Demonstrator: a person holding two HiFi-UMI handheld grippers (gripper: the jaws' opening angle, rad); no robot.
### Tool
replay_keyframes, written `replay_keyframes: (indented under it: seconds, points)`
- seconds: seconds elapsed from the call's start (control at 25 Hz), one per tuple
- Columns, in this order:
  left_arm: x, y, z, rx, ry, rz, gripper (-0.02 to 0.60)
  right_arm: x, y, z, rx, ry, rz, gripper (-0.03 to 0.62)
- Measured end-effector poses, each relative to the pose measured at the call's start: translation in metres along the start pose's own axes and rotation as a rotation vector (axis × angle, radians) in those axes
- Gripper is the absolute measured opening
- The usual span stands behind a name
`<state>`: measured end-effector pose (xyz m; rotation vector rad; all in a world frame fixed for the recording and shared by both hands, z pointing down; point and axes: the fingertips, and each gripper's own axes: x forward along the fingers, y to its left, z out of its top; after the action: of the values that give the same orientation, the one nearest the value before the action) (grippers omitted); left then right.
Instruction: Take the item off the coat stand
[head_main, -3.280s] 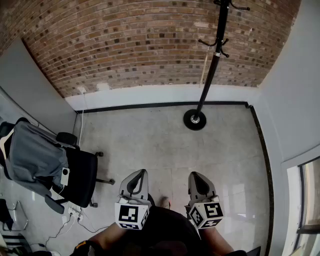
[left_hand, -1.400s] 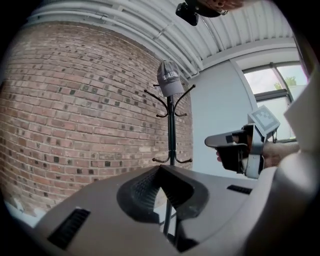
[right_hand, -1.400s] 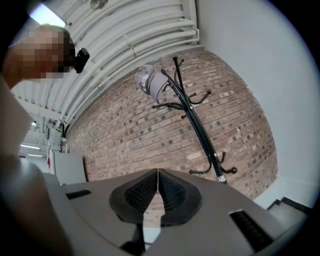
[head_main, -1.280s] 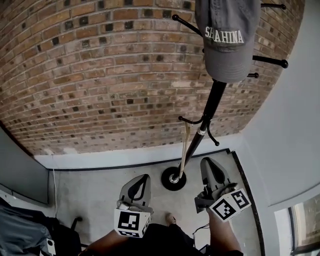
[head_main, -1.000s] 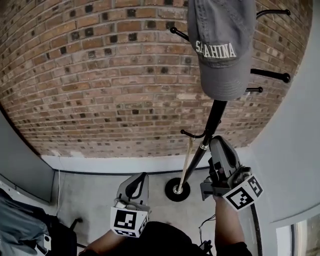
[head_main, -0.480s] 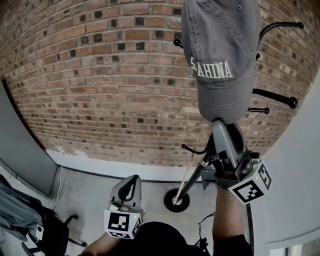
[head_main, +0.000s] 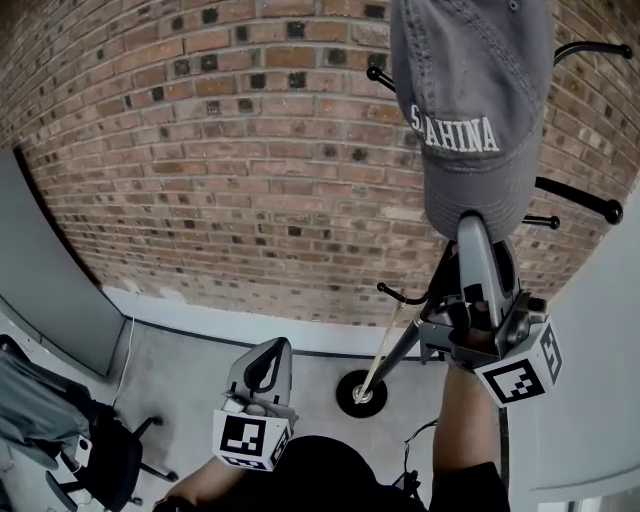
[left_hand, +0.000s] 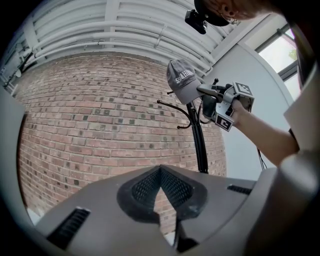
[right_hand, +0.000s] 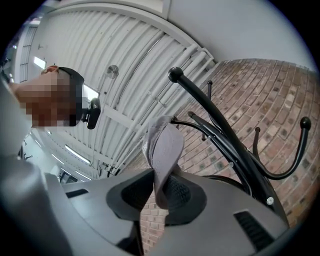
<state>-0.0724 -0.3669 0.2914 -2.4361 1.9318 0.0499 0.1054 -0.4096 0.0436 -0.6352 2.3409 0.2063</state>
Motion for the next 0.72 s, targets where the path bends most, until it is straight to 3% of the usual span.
replay_keyframes:
  seconds: [0.08, 0.52, 0.6, 0.72]
  points:
    - [0.001, 0.002, 0.001, -0.004, -0.005, -0.003, 0.025, 0.001, 0.002, 0.0, -0.026, -0.001, 0.001, 0.04]
    - [-0.014, 0.033, 0.011, -0.055, -0.042, 0.026, 0.025, 0.073, 0.046, 0.022, -0.183, 0.024, 0.117, 0.031]
    - [-0.022, 0.045, 0.007, -0.075, -0.036, 0.044, 0.025, 0.087, 0.056, 0.015, -0.181, 0.044, 0.133, 0.031]
    - [-0.037, 0.065, -0.003, -0.105, -0.019, 0.074, 0.025, 0.097, 0.075, -0.016, -0.088, 0.081, 0.165, 0.031]
